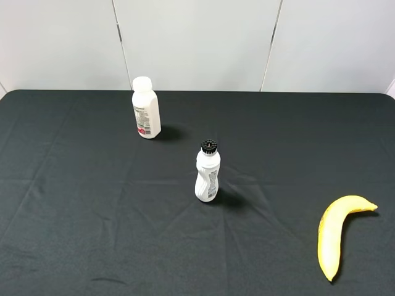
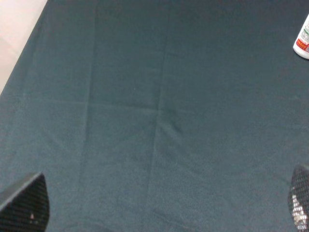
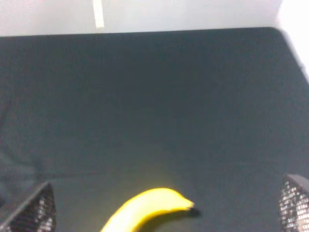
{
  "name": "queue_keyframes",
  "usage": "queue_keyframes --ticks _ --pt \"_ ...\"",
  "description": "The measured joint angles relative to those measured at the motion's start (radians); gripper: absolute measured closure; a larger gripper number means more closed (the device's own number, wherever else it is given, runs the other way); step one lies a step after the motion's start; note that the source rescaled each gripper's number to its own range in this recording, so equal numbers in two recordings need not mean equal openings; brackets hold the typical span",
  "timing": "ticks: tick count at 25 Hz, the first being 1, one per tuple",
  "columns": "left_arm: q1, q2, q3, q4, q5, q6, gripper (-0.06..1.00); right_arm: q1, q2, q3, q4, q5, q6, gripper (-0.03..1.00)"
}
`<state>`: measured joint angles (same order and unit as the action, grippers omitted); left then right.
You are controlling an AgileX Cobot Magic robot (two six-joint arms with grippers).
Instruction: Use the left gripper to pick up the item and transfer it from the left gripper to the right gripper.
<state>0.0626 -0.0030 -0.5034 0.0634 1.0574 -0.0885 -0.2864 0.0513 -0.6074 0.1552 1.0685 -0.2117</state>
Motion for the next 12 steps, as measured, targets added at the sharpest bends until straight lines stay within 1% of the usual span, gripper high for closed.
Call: queue_keyframes --ticks 3,8,12 --pt "0.0 0.0 0.0 0.0 0.0 0.0 -0.06 0.0 -0.034 0.004 -0.059 0.007 0.063 -0.03" --pt "0.0 0.0 0.0 0.0 0.0 0.0 -0.06 0.0 -0.041 0.071 -0.074 0.033 0.083 -0.03" --pt "0.0 0.0 0.0 0.0 0.0 0.0 -0.06 0.0 -0.041 0.09 -0.078 -0.012 0.086 -0.03"
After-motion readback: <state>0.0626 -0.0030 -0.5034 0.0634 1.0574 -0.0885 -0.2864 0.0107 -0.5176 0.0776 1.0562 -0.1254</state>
